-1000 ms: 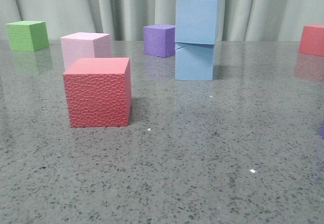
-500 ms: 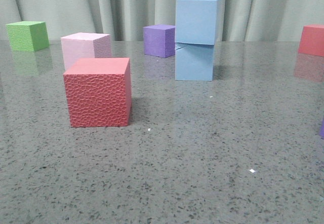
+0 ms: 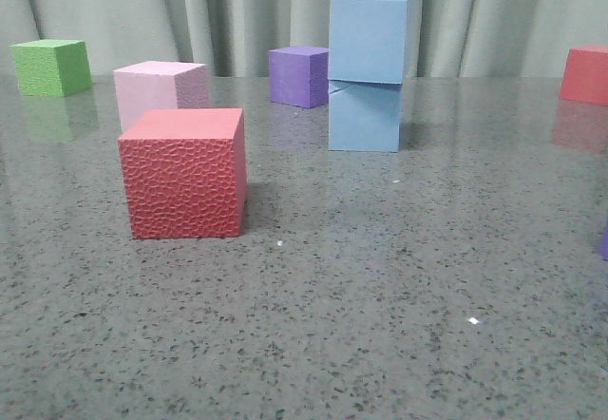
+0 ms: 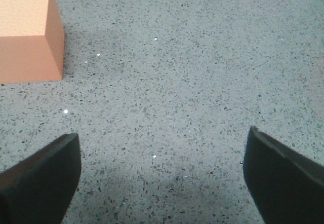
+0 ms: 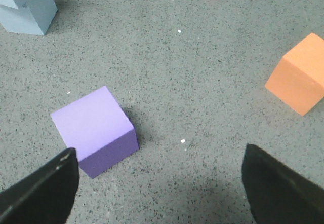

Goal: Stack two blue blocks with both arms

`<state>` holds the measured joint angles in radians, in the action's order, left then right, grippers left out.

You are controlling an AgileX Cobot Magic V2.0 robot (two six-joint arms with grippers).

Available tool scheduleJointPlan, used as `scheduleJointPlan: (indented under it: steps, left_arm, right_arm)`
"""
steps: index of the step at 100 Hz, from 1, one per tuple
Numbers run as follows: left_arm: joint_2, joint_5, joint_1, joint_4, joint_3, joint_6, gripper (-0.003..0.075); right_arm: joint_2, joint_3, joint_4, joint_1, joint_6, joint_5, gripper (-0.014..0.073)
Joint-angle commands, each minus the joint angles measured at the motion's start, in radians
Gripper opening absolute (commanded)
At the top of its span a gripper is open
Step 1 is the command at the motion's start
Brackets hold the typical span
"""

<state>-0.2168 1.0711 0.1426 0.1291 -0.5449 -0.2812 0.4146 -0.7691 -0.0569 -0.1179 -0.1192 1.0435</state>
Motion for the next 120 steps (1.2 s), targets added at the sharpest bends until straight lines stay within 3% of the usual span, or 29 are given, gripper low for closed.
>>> scheduleJointPlan:
  steps: [1,29,40,47,72,83,120]
  left_arm:
    - [-0.013,-0.074,-0.003,-0.006,-0.024,-0.009,0.0609]
    - [-0.013,-0.081,-0.003,-0.006,-0.024,-0.009,0.0607]
    - [-0.013,-0.083,-0.003,-0.006,-0.024,-0.009,0.0558]
    - [-0.013,-0.089,-0.003,-0.006,-0.024,-0.009,0.0484]
    - [-0.013,-0.089,-0.003,-0.006,-0.024,-0.009,0.0131]
    - [-0.013,-0.089,-0.003,-0.006,-0.024,-0.009,-0.0009]
    - [-0.013,-0.092,-0.003,-0.006,-0.024,-0.009,-0.0019]
  right_arm:
    - [-0.012,0.007,-0.002,0.008,0.012,-0.075,0.0645]
    - [-0.028,0.033,-0.001,0.008,0.012,-0.114,0.0643]
    - [-0.028,0.033,-0.001,0.008,0.012,-0.125,0.0591]
    - [-0.028,0.033,-0.001,0.008,0.012,-0.128,0.051]
    - [-0.028,0.033,-0.001,0.008,0.012,-0.128,0.0069]
    - [-0.028,0.033,-0.001,0.008,0.012,-0.128,-0.0076]
    - [-0.028,0.033,-0.001,0.008,0.011,-0.127,-0.0069]
